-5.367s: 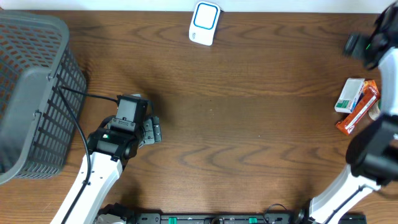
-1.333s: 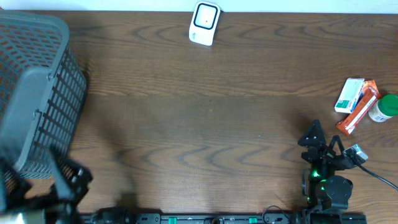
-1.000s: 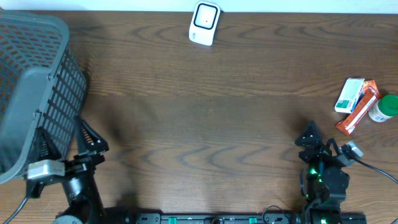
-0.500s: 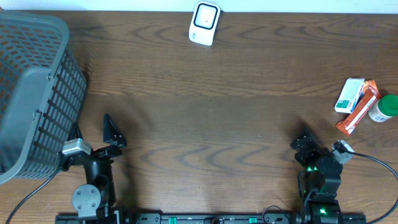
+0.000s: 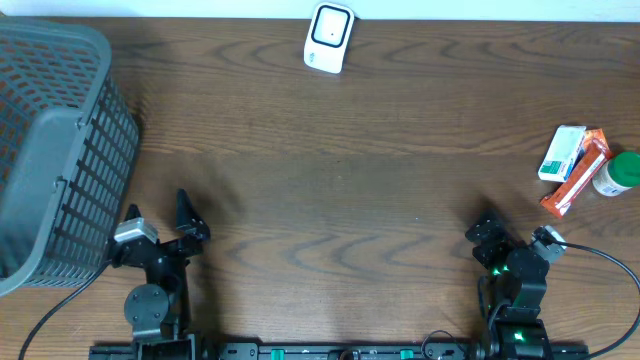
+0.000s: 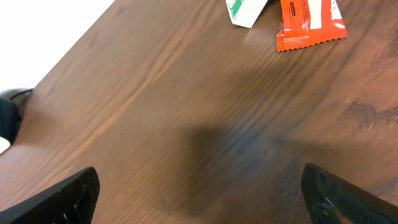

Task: Scan the item barcode

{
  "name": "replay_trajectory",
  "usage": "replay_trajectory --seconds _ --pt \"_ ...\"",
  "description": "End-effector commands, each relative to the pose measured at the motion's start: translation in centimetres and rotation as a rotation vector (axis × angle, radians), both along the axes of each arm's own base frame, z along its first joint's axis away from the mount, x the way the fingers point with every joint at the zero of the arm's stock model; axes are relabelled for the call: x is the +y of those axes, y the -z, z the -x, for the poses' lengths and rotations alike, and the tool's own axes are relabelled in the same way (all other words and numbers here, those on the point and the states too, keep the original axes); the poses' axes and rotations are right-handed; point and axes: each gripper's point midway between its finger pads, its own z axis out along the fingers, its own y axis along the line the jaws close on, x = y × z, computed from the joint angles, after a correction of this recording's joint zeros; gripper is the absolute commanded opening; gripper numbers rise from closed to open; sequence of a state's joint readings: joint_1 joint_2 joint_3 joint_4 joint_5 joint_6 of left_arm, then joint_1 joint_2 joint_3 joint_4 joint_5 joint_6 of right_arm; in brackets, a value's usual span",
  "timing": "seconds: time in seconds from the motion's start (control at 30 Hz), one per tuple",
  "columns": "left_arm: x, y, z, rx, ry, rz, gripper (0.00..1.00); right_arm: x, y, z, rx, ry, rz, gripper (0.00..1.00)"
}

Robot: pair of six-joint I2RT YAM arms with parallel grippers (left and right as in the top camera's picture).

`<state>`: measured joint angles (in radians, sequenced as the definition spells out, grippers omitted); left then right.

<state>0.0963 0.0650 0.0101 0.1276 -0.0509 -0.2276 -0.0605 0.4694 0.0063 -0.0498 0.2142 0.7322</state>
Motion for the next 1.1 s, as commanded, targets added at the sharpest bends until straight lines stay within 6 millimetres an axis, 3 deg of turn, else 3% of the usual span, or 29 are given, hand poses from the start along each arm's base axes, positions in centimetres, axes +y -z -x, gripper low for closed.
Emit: replay_trajectory --seconds 0.0,0.07,0.1,0.5,0.7,0.9,1.07 --pt "-0.2 2.2 0.1 0.087 0.01 -0.015 0.9 -0.4 0.1 0.2 0.001 0.029 -0.003 0.99" --pt "-0.2 4.7 0.5 0.19 0.011 -0.005 0.9 -0.4 0.1 0.2 0.001 0.029 -0.003 0.99" --pt "-0.3 5.0 0.5 0.203 0.016 -0.003 0.9 -0.4 0.1 0.2 0.001 0.029 -0.003 0.99" --pt "-0.4 6.4 0.5 0.266 0.02 0.004 0.9 -0.4 0.1 0.2 0.001 0.029 -0.003 0.99" --pt "-0.8 5.9 0.4 0.243 0.037 -0.001 0.9 -0.4 0.1 0.2 0.001 0.029 -0.003 0.99" --pt "-1.2 3.4 0.4 0.136 0.053 -0.012 0.9 -0.4 0.1 0.2 0.001 0.029 -0.003 0.99" --pt "-1.2 3.7 0.5 0.146 0.055 -0.011 0.9 -0.4 0.1 0.2 0.001 0.029 -0.003 0.99"
